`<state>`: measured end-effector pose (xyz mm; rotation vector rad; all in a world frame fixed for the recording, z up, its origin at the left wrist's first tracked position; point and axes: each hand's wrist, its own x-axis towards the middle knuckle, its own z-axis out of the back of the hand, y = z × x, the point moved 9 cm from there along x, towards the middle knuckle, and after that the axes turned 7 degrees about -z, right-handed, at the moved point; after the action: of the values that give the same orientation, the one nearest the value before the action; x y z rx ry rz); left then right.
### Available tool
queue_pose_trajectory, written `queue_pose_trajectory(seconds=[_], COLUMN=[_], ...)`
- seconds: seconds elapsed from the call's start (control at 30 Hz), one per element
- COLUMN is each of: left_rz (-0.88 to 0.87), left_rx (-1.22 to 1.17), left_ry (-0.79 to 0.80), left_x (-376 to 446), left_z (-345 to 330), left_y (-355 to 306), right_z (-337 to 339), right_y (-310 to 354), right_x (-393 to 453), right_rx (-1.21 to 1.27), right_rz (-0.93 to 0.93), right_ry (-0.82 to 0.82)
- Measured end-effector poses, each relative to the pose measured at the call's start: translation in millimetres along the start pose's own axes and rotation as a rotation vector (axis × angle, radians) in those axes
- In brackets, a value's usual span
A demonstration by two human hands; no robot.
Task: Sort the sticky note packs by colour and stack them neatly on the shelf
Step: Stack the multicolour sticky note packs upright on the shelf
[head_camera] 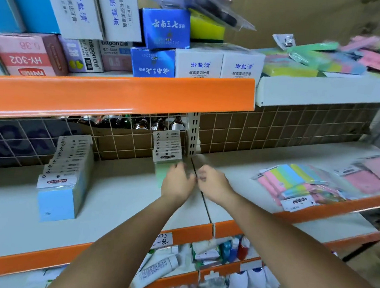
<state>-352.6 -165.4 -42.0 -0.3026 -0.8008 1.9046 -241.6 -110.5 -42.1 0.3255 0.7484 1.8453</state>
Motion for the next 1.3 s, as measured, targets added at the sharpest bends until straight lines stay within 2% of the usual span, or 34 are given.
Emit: queue_pose_trajectory(seconds=[0.3, 0.5, 0.67, 0.77, 0.9, 1.07, 1.3], left_rz=[-0.135, -0.021, 0.079, 0.155, 0.244, 0.373, 0.435], left_rx=[-0.168, -0.341, -0.430, -0.460, -0.478, -0.490, -0.431], left_ry=[0.249, 0.347, 0.343, 0.303, 0.234, 0.148, 0.049], left_x=[-6.9, -10.7, -9.1, -6.8, -5.6, -7.0, -8.1], left_z=[-62.6, -99.8, -132.1, -151.1, -173.6, -196.3, -200.4], left_y=[-66.5, -87.4, -107.8, -121.8, -137.6, -152.5, -161.0], right_z=[69.6, 115.5, 168.1, 194.1, 210.8, 209.4, 197.5], right_y=[-56.4, -88.0, -114.8, -135.2, -164.5, -189.9, -199.1], right_x=[-12.7, -8.5, 6.7, 18.7, 31.6, 49.5, 61.1], right_rx=[-0.079, -0.211, -0.352, -0.430, -0.404, -0.365, -0.384], right_rz=[-0.136, -0.181, -0.203, -0.200, -0.215, -0.183, -0.108], right_ry=[-0.174, -0.306, -0.388, -0.376, -0.258, -0.144, -0.058])
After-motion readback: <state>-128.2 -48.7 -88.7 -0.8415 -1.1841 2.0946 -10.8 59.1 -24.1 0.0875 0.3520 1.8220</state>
